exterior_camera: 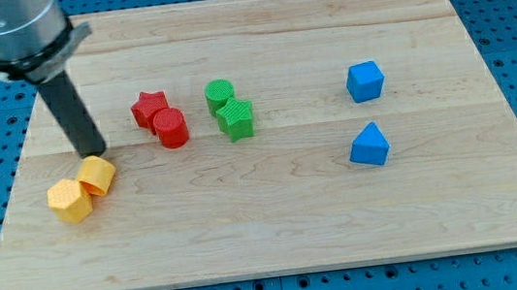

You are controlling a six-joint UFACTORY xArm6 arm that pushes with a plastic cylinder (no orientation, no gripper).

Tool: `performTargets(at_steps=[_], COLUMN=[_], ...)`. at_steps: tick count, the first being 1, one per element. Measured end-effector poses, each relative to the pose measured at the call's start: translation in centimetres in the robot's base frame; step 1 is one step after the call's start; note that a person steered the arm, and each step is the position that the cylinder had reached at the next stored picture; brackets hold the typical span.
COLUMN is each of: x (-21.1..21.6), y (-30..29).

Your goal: Move the heart towards the bottom center of the board

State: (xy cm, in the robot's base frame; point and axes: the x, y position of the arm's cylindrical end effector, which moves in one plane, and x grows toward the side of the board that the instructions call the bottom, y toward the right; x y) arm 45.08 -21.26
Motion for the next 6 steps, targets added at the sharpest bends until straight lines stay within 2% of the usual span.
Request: performTargets(at_steps=[1, 2, 3, 4, 5, 6], x=[1.6, 3.2, 3.2, 3.9, 2.8, 0.9], y=[-4.0, -1.7, 7.9, 8.8, 2.0, 7.5])
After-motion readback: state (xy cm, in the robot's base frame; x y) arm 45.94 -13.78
